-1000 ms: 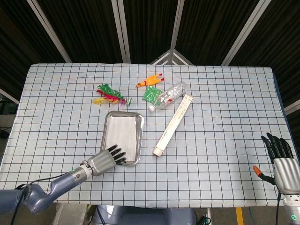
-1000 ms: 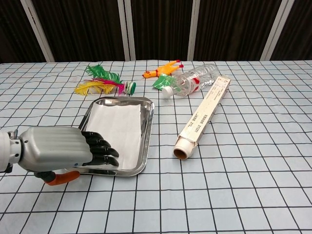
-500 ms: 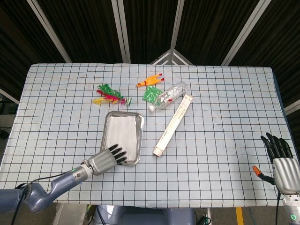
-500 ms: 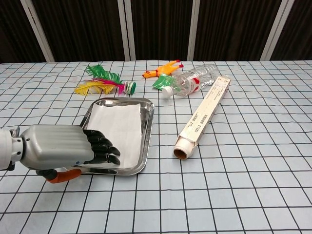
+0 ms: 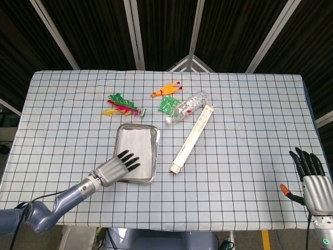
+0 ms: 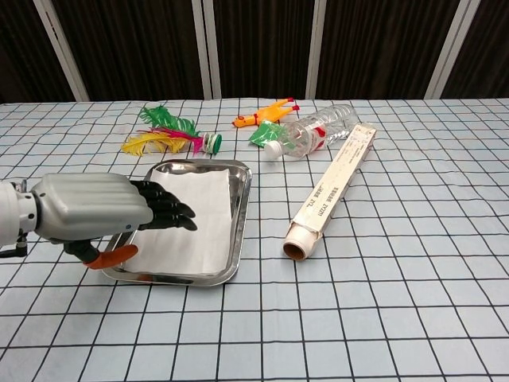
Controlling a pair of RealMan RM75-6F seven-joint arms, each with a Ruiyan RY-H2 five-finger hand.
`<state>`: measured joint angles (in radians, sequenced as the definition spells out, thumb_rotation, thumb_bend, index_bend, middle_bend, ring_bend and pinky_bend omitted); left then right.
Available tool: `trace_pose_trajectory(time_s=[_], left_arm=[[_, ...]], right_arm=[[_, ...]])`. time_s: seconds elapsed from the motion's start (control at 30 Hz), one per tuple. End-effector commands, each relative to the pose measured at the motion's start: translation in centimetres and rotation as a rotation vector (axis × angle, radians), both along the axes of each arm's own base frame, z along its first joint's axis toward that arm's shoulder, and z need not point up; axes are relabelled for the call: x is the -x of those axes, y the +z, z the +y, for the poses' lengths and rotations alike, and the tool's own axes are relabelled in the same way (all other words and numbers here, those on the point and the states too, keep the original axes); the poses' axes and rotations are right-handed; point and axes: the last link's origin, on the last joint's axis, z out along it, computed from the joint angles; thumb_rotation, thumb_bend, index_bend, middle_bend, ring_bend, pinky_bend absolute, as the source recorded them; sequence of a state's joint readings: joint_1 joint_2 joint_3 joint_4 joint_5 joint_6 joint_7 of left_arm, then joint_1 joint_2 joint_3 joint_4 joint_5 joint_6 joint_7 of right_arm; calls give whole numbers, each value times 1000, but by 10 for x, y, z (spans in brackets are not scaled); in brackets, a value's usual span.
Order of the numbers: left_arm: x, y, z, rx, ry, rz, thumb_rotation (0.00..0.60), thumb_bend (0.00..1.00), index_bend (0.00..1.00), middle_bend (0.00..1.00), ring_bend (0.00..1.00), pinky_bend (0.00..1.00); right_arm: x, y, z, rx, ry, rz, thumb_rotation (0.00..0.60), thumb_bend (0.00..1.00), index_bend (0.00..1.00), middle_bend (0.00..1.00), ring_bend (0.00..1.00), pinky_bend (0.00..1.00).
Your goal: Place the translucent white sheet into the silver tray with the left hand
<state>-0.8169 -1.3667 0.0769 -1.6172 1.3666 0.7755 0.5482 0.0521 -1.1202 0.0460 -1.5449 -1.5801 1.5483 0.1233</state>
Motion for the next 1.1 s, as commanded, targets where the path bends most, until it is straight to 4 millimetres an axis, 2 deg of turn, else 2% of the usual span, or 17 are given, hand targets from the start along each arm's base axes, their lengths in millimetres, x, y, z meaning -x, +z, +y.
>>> trace_pose_trajectory(time_s=[0.03, 0.2, 0.53, 1.1], left_arm=[[5, 1, 12, -24, 34, 17, 600, 657, 0, 0, 0, 0], [5, -7, 26, -46, 88, 19, 600, 657, 0, 0, 0, 0], [-7, -21, 59, -110, 147, 3, 600, 657, 0, 0, 0, 0], [-16, -31, 63, -116, 157, 16, 600, 657, 0, 0, 0, 0]], right_arm=[[0, 0, 0, -1, -1, -2, 600, 290, 0, 0, 0, 41], [0, 0, 0, -5, -2, -10, 600, 290, 0, 0, 0, 40], [1, 2, -1, -10, -1, -30, 600, 289, 0, 0, 0, 41], [0, 2, 0, -9, 1, -37, 600, 290, 0, 0, 0, 40]])
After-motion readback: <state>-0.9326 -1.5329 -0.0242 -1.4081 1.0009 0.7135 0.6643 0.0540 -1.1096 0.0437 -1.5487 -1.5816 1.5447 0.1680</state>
